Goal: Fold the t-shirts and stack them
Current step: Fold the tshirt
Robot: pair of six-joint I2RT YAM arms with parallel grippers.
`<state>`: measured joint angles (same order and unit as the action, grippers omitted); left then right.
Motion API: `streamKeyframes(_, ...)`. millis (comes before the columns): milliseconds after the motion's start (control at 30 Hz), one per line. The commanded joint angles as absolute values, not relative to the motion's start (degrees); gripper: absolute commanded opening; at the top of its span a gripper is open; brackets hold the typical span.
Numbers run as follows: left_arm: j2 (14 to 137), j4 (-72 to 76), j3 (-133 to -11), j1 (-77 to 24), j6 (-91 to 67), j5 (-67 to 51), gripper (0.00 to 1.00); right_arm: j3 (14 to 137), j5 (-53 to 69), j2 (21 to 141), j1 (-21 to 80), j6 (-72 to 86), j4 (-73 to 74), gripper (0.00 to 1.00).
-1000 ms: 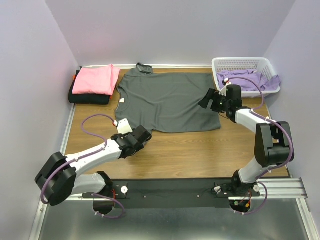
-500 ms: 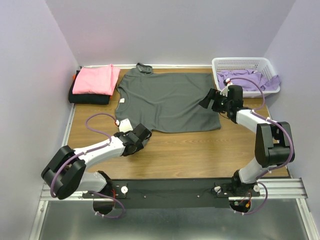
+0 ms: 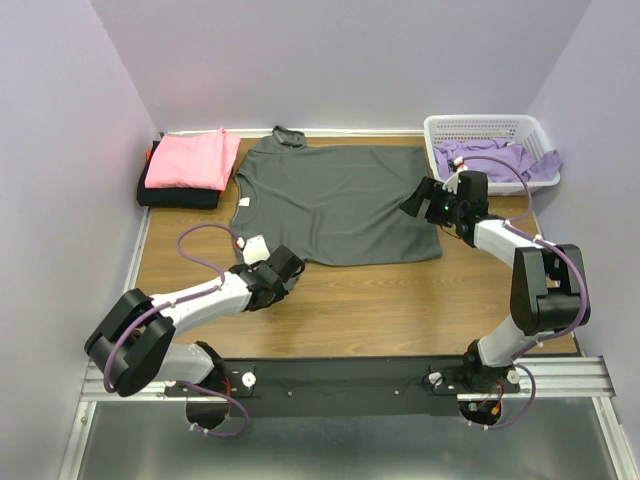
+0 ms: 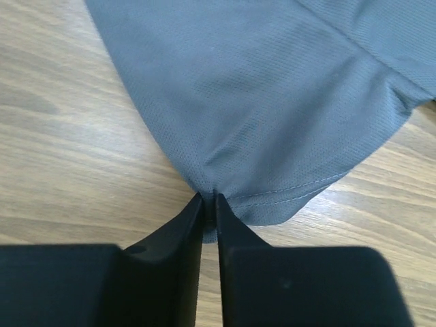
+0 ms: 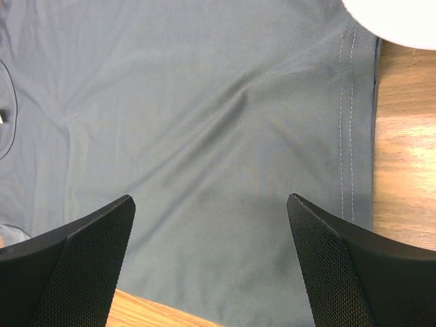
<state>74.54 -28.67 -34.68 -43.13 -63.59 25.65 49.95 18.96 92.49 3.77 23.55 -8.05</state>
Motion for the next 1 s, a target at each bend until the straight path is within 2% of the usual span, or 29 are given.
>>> streamKeyframes(0,73.57,-25.24,-32.87,-42.98,-61.62,24.52,0.15,49.22,19.42,91.05,3.25,22.76,-8.96,0.99)
streamKeyframes(33,73.13,-24.62,-32.61,-43.07,-61.26,25.04,0.04,49.39,19.51,91.05,3.34,22.76,-9.05,0.99)
streamKeyframes(67,72.43,-23.65,-32.35,-42.98,-60.04,25.48,0.0,49.48,19.86,91.14,3.34,22.59,-9.05,0.99)
streamKeyframes(300,66.01,-13.89,-32.43,-43.94,-49.66,28.2,0.0,49.66,18.72,92.2,3.34,22.94,-8.18,0.99)
streamKeyframes(433,66.79,-11.78,-32.96,-44.03,-45.27,30.67,0.0,49.39,15.13,91.67,4.21,23.03,-5.55,0.97)
streamKeyframes(667,67.86,-12.48,-33.4,-44.12,-44.03,36.47,0.0,48.95,4.42,89.65,6.32,23.12,-0.27,0.95)
streamKeyframes(800,62.95,-9.77,-31.39,-44.12,-41.85,35.52,0.0,50.71,-1.3,89.47,6.42,22.76,8.41,0.94)
streamKeyframes(967,58.01,-6.07,-29.36,-44.12,-38.51,34.11,0.0,48.35,-8.6,86.67,6.42,23.55,12.47,0.94)
